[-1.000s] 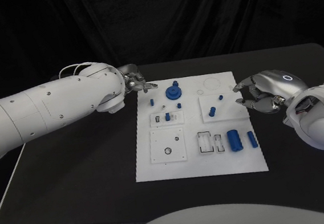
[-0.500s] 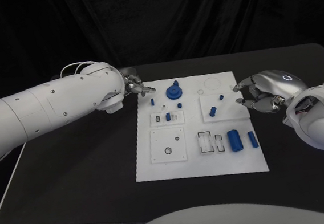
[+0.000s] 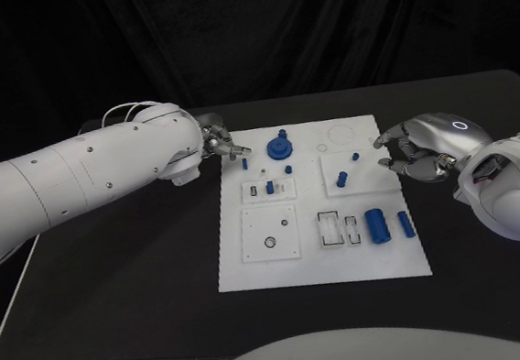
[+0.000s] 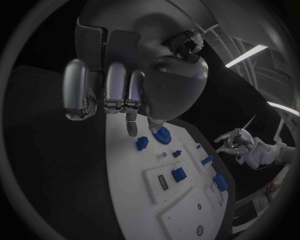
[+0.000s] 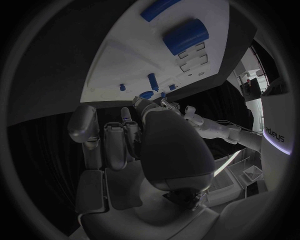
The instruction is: Assemble the parts on the task board
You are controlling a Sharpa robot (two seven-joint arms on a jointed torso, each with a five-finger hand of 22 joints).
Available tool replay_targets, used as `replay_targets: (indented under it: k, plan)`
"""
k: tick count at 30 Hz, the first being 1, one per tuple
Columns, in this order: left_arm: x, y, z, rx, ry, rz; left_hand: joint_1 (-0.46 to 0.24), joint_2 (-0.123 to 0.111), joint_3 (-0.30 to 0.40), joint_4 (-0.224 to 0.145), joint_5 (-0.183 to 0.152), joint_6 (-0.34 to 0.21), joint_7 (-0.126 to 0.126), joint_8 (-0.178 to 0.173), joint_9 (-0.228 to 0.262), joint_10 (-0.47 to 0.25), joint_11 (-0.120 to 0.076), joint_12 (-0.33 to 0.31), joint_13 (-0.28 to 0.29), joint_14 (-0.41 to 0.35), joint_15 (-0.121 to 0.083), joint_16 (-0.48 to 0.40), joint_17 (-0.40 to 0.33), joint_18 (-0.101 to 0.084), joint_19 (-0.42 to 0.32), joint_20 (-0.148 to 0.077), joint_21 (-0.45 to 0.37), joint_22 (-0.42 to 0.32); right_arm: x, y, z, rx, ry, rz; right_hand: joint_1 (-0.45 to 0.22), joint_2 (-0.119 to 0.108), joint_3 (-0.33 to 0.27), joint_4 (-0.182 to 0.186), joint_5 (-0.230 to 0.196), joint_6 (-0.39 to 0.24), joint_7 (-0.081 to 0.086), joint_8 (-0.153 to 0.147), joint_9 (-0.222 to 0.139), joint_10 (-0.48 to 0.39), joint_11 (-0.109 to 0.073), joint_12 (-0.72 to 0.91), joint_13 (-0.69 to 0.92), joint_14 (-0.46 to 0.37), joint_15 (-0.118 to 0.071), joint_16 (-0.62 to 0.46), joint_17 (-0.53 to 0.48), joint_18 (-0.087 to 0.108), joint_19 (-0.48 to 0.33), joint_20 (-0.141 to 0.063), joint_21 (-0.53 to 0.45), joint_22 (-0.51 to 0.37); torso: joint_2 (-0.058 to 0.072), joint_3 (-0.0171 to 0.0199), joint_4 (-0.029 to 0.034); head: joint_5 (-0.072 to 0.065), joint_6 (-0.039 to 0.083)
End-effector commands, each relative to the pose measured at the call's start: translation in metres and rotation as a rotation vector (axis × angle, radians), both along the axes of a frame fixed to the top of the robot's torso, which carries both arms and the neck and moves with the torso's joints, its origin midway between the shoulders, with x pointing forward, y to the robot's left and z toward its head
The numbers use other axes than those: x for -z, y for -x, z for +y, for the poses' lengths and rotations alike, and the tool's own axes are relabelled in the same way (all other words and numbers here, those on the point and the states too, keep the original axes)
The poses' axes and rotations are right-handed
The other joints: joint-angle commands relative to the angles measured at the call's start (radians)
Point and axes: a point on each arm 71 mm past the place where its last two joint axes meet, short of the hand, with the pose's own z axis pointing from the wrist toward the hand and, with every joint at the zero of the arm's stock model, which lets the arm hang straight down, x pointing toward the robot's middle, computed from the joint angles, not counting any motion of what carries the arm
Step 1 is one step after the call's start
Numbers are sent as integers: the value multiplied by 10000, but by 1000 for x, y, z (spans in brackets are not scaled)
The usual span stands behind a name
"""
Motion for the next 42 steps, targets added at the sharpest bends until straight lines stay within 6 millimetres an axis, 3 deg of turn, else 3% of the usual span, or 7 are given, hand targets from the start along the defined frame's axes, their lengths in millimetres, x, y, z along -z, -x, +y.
replay_targets:
  k: [1, 10, 30, 37, 42]
  plan:
    - [3, 1, -2, 156, -27, 171, 177, -24, 117, -41, 313, 72, -20, -135, -46, 1078, -4, -6, 2601, 1021, -5, 27, 2634, 20, 220, 1, -73, 2118, 2, 0, 0, 46, 101, 96, 106, -10, 75, -16, 88, 83, 2, -48, -14, -36, 5, -50, 560, 31, -26, -16, 970, -32, 10, -14, -51, 1341, 0, 2, 10, -36, 2]
    - [5, 3, -6, 252, 8, 224, 217, -28, 174, -47, 453, 95, -22, -192, -70, 1078, -6, -6, 2601, 1021, -4, 27, 2634, 42, 169, 2, -161, 2088, 2, 0, -1, 78, 152, 159, 114, -11, 86, -22, 107, 85, 4, -50, -18, -50, 7, -60, 548, 22, -24, -25, 958, -30, 4, -14, -62, 1337, -4, 6, -8, 2, 2]
    - [9, 3, -12, 419, 33, 309, 403, -68, 385, -130, 671, 98, -14, -381, -138, 1078, 6, -6, 2601, 1021, 9, 27, 2634, 94, 33, 15, -383, 2017, 3, 0, 0, 106, 244, 277, 138, -17, 113, -41, 151, 95, 10, -51, -29, -91, 12, -91, 510, 2, -20, -46, 931, -18, -31, -13, -125, 1319, -6, 3, -3, -53, 2]
    - [10, 3, -13, 490, 56, 341, 570, -161, 696, -219, 1406, 119, -9, -577, -203, 1078, 9, -6, 2601, 1021, 14, 27, 2634, 103, 2, 18, -429, 2006, 3, 1, 0, 113, 268, 311, 143, -20, 123, -47, 165, 97, 8, -52, -34, -111, 14, -106, 492, -12, -18, -60, 913, -12, -49, -12, -158, 1310, 4, 7, -9, -77, 2]
    - [11, 3, -14, 543, 45, 403, 631, -217, 850, -257, 1640, 133, -13, -648, -224, 1078, 5, -6, 2601, 1021, 12, 27, 2634, 105, -6, 19, -441, 2004, 4, 1, 0, 131, 295, 349, 143, -20, 126, -46, 168, 99, 7, -52, -35, -112, 14, -107, 492, -15, -18, -63, 908, -11, -52, -12, -162, 1309, 0, 12, -12, -63, 2]
